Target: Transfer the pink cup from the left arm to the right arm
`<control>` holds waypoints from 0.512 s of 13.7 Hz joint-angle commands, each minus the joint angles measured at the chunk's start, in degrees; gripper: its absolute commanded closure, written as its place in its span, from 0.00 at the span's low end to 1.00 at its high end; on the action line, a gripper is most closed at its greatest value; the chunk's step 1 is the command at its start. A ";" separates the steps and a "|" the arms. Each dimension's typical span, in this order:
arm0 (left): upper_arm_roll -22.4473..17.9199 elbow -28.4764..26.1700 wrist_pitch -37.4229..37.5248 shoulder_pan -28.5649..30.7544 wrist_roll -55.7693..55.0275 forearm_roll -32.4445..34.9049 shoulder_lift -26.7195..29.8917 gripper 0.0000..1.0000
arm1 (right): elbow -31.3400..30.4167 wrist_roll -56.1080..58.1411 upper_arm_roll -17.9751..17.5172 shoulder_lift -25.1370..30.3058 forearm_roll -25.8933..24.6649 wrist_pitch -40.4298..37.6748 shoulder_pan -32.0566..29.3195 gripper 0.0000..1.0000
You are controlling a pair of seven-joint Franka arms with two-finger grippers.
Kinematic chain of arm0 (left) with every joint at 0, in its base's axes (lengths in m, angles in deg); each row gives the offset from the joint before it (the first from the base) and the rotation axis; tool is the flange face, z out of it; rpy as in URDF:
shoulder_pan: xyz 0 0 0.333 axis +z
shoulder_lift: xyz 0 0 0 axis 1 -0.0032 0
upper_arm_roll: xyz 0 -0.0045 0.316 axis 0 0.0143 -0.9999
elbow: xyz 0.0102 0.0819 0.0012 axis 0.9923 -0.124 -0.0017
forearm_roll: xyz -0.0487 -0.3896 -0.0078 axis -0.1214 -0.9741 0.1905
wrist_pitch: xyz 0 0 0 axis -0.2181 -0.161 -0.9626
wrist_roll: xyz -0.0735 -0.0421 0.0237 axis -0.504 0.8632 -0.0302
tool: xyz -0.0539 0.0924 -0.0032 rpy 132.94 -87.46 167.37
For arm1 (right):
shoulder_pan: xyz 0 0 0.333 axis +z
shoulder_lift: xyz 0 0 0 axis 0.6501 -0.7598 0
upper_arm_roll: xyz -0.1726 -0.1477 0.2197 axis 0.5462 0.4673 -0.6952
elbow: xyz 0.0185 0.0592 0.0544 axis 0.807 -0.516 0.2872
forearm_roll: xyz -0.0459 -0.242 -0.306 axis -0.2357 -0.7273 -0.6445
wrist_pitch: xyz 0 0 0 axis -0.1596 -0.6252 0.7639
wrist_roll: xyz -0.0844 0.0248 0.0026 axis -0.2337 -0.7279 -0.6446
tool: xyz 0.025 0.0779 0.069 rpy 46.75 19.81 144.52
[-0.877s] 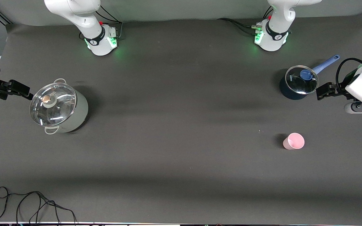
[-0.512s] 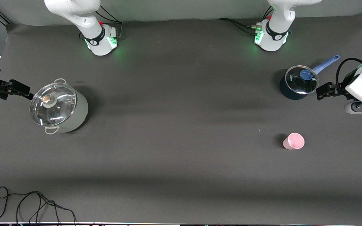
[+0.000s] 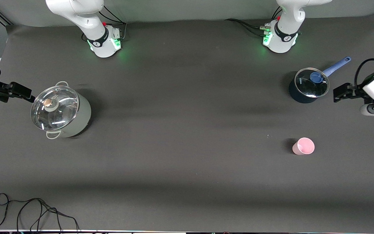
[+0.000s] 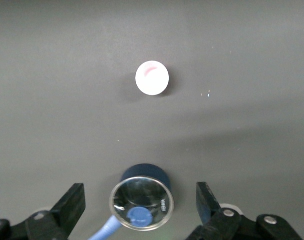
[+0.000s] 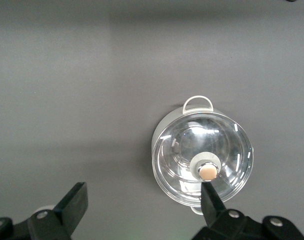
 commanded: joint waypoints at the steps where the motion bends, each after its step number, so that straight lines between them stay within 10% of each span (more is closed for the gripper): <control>1: 0.16 2.03 -0.25 0.92 11.38 -0.42 0.49 0.01 | 0.71 1.12 0.07 0.11 0.82 -2.09 -0.18 0.00; 7: 0.08 4.41 0.10 11.36 39.76 -14.55 -0.73 0.01 | 0.88 0.95 0.07 0.11 0.82 -2.09 -0.27 0.00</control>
